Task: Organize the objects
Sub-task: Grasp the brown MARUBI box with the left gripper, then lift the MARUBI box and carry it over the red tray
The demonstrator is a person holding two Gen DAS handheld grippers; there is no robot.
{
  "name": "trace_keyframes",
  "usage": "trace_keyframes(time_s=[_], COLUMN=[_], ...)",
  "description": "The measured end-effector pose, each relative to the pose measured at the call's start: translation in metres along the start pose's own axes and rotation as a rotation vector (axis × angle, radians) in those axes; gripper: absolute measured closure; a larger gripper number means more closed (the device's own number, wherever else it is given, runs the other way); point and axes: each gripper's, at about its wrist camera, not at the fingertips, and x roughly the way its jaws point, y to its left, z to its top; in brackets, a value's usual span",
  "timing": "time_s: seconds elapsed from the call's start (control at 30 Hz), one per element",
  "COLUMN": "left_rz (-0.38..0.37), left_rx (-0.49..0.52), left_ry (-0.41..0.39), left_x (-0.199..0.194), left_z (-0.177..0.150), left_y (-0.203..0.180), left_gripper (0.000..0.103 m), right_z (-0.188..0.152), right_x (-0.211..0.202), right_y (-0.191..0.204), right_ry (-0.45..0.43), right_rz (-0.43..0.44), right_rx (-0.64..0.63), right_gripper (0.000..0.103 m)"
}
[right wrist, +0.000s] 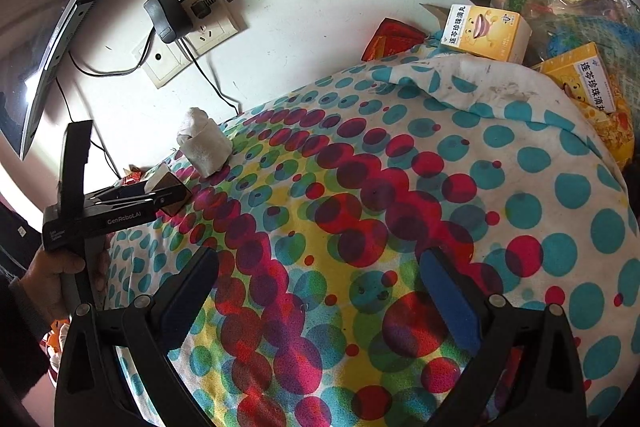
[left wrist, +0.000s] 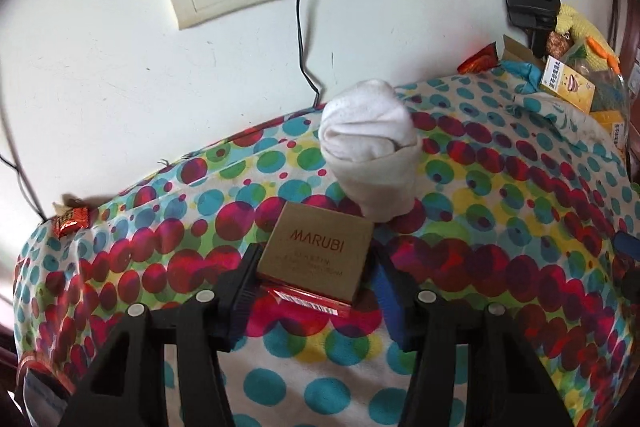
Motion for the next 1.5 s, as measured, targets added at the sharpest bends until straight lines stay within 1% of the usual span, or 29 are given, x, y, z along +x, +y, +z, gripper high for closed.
trace_keyframes(time_s=[0.03,0.1,0.23,0.43,0.57,0.83,1.0,1.3,1.4,1.5], left_rz=[-0.007,-0.004,0.018,0.089,0.151,0.253,0.285,0.310,0.316,0.330], left_rx=[-0.005,-0.002,-0.027,-0.063,-0.073,-0.067,-0.064,-0.114,-0.150,-0.187], left_ry=[-0.024,-0.047,-0.081,-0.084,-0.097,-0.146,-0.175,-0.203,-0.202,-0.194], left_x=[-0.007,-0.016,-0.035,-0.056,-0.071,-0.121,-0.152,-0.189,-0.199,-0.213], left_z=[-0.001,0.000,0.003,0.006,0.004,-0.006,-0.013,-0.024,-0.031,-0.042], left_y=[-0.003,-0.010,-0.020,-0.036,-0.045,-0.051,-0.043,-0.011,0.008,0.036], left_gripper=[0.049,0.049,0.049,0.049,0.049,0.049,0.049,0.049,0.049,0.049], right_z=[0.000,0.000,0.000,-0.001,-0.002,-0.002,-0.002,-0.002,-0.002,-0.002], right_x=[0.000,0.000,0.001,0.002,0.004,0.005,0.005,0.005,0.005,0.005], right_y=[0.000,0.000,0.000,-0.002,-0.003,-0.004,-0.004,-0.004,-0.004,-0.004], right_ry=[-0.001,0.001,0.002,0.005,0.009,0.010,0.010,0.011,0.011,0.011], right_rz=[-0.001,0.000,0.000,-0.003,-0.002,-0.004,-0.004,-0.006,-0.007,-0.008], right_rx=[0.000,0.000,0.001,0.004,0.005,0.005,0.006,0.004,0.005,0.004], right_gripper=[0.002,0.002,0.002,0.002,0.002,0.002,0.002,0.002,0.002,0.002])
